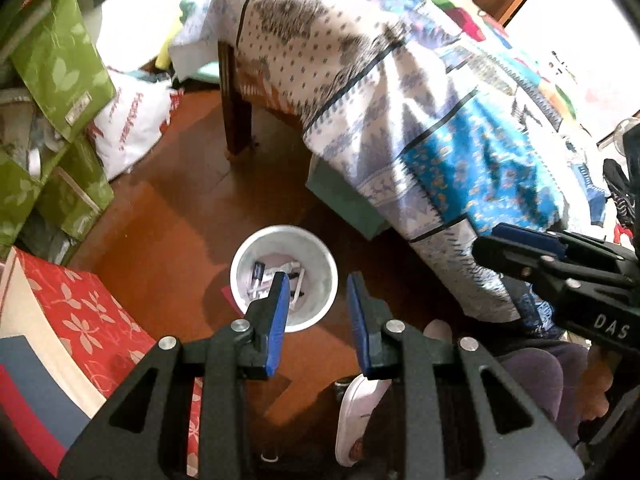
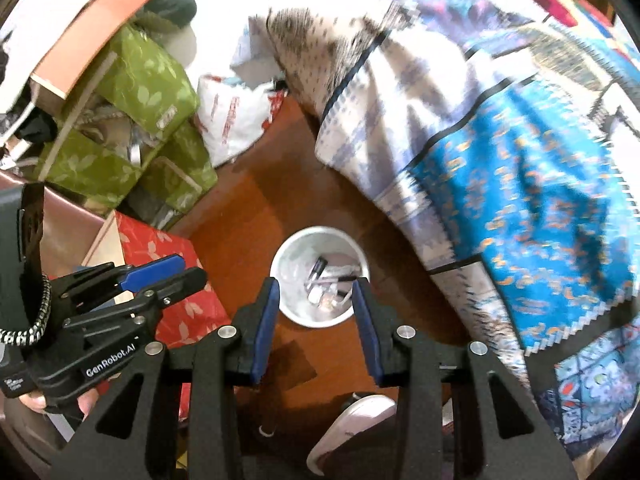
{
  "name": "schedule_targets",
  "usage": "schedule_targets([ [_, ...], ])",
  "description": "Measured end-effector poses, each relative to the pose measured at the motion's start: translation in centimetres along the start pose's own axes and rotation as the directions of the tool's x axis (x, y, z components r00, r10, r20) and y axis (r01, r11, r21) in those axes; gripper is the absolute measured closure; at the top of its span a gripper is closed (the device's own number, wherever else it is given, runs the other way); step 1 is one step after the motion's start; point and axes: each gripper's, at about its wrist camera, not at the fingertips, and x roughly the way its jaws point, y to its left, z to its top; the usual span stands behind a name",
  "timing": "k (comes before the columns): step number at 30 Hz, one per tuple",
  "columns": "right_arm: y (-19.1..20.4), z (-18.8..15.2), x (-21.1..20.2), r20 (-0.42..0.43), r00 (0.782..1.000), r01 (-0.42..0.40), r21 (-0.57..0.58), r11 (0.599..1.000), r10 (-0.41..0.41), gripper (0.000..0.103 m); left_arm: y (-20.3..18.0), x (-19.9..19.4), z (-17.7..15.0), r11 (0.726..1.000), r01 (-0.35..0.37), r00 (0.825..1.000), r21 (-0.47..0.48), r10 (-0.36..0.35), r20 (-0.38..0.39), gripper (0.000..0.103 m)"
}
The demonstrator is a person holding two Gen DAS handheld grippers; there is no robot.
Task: Collect trash
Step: 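Move both open tools back over the remaining bed items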
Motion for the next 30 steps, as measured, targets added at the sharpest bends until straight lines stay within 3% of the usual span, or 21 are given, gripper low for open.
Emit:
schedule_targets([
  [9, -2.0, -1.8, -8.1, 0.192, 0.979, 0.05, 0.059, 0.997, -0.061, 0.068, -5.0, -6.8, 0.5, 0.996, 0.012, 0.986, 0.087, -0.026, 0.164, 0.075],
  [17, -5.0, -4.5, -16.7, 0.382, 0.912, 0.116, 0.116, 0.986, -0.153, 0.068, -12.5, -11.8, 1.3, 0.978, 0.048, 0.953, 0.204, -0.106, 0.283, 0.075],
  [24, -9.7, -6.6, -22.1, 0.453, 0.859, 0.161, 0.206, 0.965, -0.239, 0.068, -20.0, -13.0, 2.4, 0.941, 0.088, 0.928, 0.326, -0.196, 0.316, 0.069],
  [30, -14.6, -8.3, -25.2, 0.467, 0.827, 0.189, 0.292, 0.938, -0.312, 0.066, -26.7, -11.2, 4.2, 0.91, 0.102, 0.929, 0.401, -0.231, 0.288, 0.067],
])
